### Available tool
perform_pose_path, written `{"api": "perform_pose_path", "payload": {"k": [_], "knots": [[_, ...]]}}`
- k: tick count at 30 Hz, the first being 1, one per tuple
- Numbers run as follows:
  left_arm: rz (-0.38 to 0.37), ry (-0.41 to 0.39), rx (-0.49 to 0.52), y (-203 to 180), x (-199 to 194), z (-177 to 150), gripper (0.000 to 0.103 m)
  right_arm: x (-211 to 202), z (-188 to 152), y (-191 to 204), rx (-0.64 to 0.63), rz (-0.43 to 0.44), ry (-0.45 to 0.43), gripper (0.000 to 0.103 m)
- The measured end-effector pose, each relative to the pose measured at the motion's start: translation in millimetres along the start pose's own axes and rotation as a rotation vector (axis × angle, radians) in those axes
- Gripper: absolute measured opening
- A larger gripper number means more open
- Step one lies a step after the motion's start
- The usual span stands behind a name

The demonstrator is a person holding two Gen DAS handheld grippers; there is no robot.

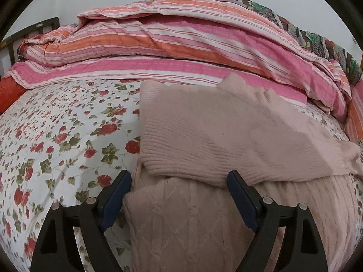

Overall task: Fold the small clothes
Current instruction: 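Grasp the other sleeve with the right tool and lift it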

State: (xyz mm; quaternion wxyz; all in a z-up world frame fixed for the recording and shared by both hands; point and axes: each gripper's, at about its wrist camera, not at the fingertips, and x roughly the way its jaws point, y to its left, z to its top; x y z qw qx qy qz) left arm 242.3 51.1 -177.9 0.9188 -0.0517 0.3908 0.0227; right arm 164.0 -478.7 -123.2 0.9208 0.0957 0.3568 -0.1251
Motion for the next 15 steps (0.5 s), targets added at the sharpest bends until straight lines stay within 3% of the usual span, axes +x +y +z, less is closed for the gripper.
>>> {"api": "perform_pose_path", "payload": {"k": [6, 9, 15], "knots": [[-0.007, -0.027, -0.032, 6, -14, 0, 0.086, 13, -4, -94, 0.129, -0.08, 0.048, 0.064], [0.01, -0.035, -0.068, 12, -21, 2, 0.086, 25, -6, -118, 0.184, -0.062, 0.073, 0.064], [0.066, -0.018, -0.07, 21, -29, -1, 0.086, 35, 7, -146, 0.269, -0.041, 0.027, 0.063]]}}
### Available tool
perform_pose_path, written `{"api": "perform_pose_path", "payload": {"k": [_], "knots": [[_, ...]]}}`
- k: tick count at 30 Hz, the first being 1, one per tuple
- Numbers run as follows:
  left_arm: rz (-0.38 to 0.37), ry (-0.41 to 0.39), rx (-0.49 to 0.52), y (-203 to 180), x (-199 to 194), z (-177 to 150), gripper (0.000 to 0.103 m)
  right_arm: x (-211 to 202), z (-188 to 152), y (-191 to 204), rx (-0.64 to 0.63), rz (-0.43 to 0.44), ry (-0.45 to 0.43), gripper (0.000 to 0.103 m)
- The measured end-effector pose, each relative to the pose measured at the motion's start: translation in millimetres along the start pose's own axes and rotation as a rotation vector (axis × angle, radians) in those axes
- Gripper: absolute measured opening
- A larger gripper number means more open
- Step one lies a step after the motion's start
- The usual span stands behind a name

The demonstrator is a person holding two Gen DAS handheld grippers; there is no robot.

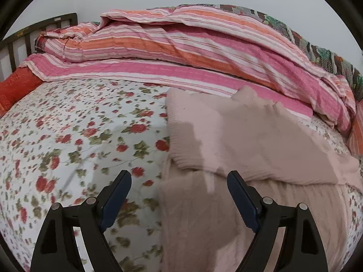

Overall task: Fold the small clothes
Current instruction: 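Grasp the other sleeve with the right tool and lift it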

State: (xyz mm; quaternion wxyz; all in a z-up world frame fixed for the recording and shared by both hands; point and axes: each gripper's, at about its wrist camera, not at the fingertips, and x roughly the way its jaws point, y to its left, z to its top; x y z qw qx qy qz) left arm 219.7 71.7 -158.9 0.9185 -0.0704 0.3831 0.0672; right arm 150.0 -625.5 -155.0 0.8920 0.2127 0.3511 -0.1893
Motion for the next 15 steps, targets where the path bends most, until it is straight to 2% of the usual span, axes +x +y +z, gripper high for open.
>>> {"api": "perform_pose_path", "payload": {"k": [2, 3, 6, 9, 15], "knots": [[0.018, 0.006, 0.017, 1, -2, -1, 0.086, 2, 7, -2, -0.002, -0.04, -0.019, 0.043], [0.017, 0.006, 0.023, 2, -4, -2, 0.086, 5, 10, 0, -0.016, -0.071, -0.023, 0.008], [0.029, -0.011, 0.042, 5, -13, -6, 0.086, 2, 16, 10, -0.069, -0.094, -0.041, 0.005], [0.041, -0.034, 0.068, 6, -20, -7, 0.086, -18, 24, 29, -0.095, -0.071, -0.087, 0.005], [0.024, -0.042, 0.049, 18, -33, 0, 0.086, -65, 39, 110, -0.181, 0.016, -0.176, 0.005]]}}
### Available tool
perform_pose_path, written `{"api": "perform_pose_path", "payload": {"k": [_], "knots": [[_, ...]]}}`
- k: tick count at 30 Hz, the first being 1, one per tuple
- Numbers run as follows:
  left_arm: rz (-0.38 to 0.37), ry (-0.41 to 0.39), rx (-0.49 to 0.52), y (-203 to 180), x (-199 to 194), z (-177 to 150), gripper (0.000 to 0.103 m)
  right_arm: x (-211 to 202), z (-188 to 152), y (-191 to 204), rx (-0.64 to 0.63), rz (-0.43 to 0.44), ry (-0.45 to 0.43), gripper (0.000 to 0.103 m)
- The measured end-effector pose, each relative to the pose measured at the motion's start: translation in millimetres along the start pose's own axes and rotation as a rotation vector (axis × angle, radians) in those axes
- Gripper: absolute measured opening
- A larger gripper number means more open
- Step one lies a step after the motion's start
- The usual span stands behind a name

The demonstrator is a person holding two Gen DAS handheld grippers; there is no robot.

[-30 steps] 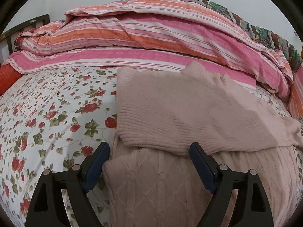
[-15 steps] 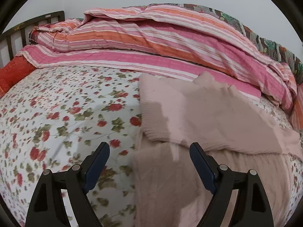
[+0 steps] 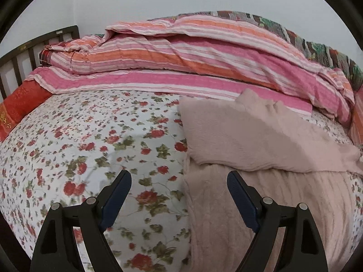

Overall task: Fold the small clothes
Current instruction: 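Grasp the other sleeve with the right tool and lift it, then lay the held sleeve across the sweater body and open the right tool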

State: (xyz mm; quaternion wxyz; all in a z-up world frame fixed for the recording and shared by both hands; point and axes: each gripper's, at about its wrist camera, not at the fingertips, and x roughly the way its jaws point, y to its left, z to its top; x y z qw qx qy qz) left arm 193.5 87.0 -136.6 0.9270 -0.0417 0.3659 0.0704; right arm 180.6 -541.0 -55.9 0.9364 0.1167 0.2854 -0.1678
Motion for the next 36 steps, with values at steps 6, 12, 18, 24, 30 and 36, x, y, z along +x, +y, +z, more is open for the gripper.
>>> {"api": "perform_pose_path", "payload": {"k": [6, 12, 18, 24, 30, 36], "knots": [[-0.001, 0.017, -0.033, 26, -3, 13, 0.086, -39, 16, 121, -0.12, 0.143, -0.058, 0.005], [0.012, 0.012, -0.03, 55, -8, 18, 0.086, -51, -4, 253, -0.226, 0.325, -0.034, 0.005], [-0.023, 0.031, -0.092, 87, -6, 8, 0.086, -24, -62, 372, -0.327, 0.468, 0.099, 0.005], [-0.047, 0.042, -0.105, 99, -4, -4, 0.086, 0, -124, 450, -0.426, 0.534, 0.228, 0.006], [-0.096, 0.049, -0.103, 97, -4, -6, 0.086, 20, -156, 477, -0.448, 0.619, 0.351, 0.015], [-0.195, 0.06, -0.113, 74, 0, 1, 0.085, -21, -139, 443, -0.494, 0.642, 0.225, 0.062]]}}
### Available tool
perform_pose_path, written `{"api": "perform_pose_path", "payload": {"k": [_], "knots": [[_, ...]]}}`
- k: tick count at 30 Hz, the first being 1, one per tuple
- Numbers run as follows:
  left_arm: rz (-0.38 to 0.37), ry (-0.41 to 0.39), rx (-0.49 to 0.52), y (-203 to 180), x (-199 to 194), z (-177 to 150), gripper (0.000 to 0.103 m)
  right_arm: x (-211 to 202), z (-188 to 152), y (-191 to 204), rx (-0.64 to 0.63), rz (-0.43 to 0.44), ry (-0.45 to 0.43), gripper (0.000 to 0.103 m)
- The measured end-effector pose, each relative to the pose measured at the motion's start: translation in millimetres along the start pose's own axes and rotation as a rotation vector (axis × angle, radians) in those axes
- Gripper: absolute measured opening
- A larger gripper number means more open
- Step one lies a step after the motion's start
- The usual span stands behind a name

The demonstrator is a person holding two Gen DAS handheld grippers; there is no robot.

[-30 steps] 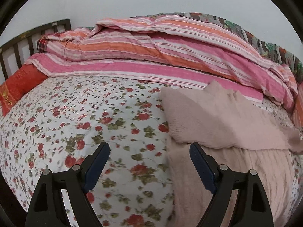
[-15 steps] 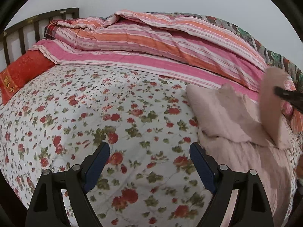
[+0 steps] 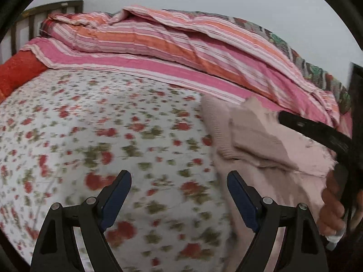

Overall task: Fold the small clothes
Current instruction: 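Lay the held sleeve across the sweater body and open the right tool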

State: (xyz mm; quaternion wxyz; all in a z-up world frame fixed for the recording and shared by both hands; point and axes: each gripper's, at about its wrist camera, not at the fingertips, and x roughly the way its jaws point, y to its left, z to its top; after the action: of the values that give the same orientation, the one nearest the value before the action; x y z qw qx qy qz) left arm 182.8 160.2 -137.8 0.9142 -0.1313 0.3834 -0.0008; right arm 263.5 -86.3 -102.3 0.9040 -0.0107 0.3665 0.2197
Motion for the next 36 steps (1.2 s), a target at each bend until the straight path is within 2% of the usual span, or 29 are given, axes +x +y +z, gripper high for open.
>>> {"api": "perform_pose_path", "payload": {"k": [6, 8, 10, 12, 14, 18, 21, 22, 23, 25, 28, 30, 33, 36], "knots": [[-0.12, -0.008, 0.033, -40, 19, 11, 0.083, -59, -23, -69, 0.02, -0.139, 0.018, 0.062], [-0.169, -0.007, 0.046, -52, 29, 18, 0.07, -75, -38, -95, 0.032, -0.217, 0.028, 0.062], [-0.199, -0.003, 0.034, -60, 41, 24, 0.062, -90, -54, -121, 0.06, -0.275, 0.037, 0.062], [-0.214, 0.003, 0.023, -65, 51, 28, 0.059, -99, -67, -141, 0.094, -0.3, 0.045, 0.062], [-0.217, 0.03, 0.029, -70, 64, 32, 0.049, -105, -82, -161, 0.138, -0.321, 0.056, 0.062], [-0.178, 0.079, 0.037, -76, 82, 33, 0.045, -106, -109, -190, 0.219, -0.325, 0.08, 0.061], [-0.167, 0.094, 0.02, -77, 92, 32, 0.036, -95, -119, -197, 0.249, -0.31, 0.1, 0.061], [-0.163, 0.099, 0.025, -79, 95, 32, 0.026, -91, -120, -198, 0.252, -0.306, 0.105, 0.061], [-0.161, 0.1, 0.032, -80, 97, 32, 0.011, -87, -121, -199, 0.25, -0.31, 0.104, 0.061], [-0.171, 0.087, 0.038, -85, 96, 34, 0.009, -85, -119, -197, 0.237, -0.32, 0.099, 0.061], [-0.168, 0.009, 0.034, -85, 84, 42, 0.009, -83, -112, -195, 0.223, -0.311, 0.083, 0.061], [-0.159, -0.011, 0.017, -82, 80, 47, 0.009, -84, -110, -195, 0.221, -0.297, 0.068, 0.061], [-0.136, -0.002, 0.024, -78, 84, 47, 0.009, -90, -106, -193, 0.209, -0.261, 0.03, 0.061], [-0.104, 0.041, 0.058, -78, 97, 38, 0.01, -96, -102, -192, 0.201, -0.24, -0.022, 0.061]]}}
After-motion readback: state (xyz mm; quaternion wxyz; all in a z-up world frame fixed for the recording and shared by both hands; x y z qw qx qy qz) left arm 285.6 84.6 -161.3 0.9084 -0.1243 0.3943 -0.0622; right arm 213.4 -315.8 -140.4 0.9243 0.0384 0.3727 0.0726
